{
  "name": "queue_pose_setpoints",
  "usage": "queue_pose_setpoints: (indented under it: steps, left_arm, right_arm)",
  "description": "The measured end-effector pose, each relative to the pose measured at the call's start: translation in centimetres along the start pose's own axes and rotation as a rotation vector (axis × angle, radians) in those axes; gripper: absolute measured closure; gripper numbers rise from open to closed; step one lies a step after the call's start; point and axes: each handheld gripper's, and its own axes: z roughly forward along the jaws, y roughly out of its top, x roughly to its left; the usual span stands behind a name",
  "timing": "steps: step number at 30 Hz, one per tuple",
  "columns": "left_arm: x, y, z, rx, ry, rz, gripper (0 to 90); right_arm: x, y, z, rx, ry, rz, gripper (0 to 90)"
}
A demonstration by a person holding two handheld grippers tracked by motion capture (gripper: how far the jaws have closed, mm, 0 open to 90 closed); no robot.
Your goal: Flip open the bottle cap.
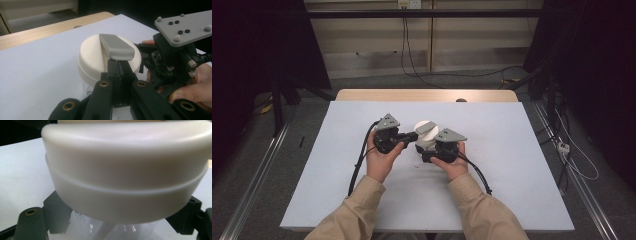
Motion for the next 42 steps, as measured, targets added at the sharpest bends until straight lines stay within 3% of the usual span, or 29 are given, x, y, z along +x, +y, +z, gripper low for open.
queue_pose_setpoints:
  steps: [42]
  left_arm:
    - [-0.1, 2.4, 1.1, 0.004, 0.012, 0.01, 87.7]
  right_arm:
    - [0.0, 0.0, 0.1, 0.002, 0.001, 0.004, 18.6]
